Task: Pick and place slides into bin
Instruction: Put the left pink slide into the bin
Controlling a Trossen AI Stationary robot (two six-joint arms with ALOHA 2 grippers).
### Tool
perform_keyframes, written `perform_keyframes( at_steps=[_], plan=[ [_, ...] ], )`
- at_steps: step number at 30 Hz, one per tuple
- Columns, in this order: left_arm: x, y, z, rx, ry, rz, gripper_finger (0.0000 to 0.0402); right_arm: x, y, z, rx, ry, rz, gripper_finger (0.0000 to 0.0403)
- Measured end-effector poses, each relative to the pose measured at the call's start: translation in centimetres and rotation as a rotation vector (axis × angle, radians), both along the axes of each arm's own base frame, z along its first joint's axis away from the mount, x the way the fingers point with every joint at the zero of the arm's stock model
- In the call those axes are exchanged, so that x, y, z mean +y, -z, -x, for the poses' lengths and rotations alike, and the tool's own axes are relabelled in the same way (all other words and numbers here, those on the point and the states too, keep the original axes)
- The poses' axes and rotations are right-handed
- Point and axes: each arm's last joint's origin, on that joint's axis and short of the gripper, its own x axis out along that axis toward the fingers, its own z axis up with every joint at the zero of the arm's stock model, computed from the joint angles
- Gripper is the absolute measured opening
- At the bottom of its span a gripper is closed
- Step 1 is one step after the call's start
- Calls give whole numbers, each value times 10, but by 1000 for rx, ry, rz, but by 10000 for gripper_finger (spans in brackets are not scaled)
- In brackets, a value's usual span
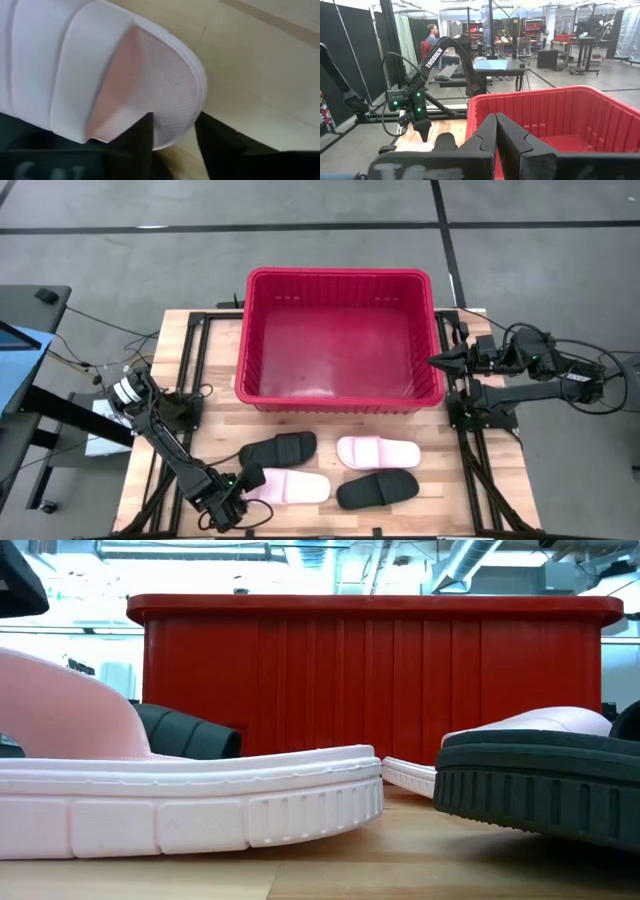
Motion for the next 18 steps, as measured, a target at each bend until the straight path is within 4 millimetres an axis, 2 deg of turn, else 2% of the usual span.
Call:
perform_keyframes(
  at_steps=[4,6,13,18],
  plan=[
    [2,0,-4,12,-14,20,40,0,0,0,0,0,0,0],
    [3,0,-6,16,-41,36,16,0,0,0,0,0,0,0],
    [1,-1,-8,-8,-93,77,5,0,0,0,0,0,0,0],
    [-5,-1,-2,-24,-106,97,2,0,0,0,0,0,0,0]
  ],
)
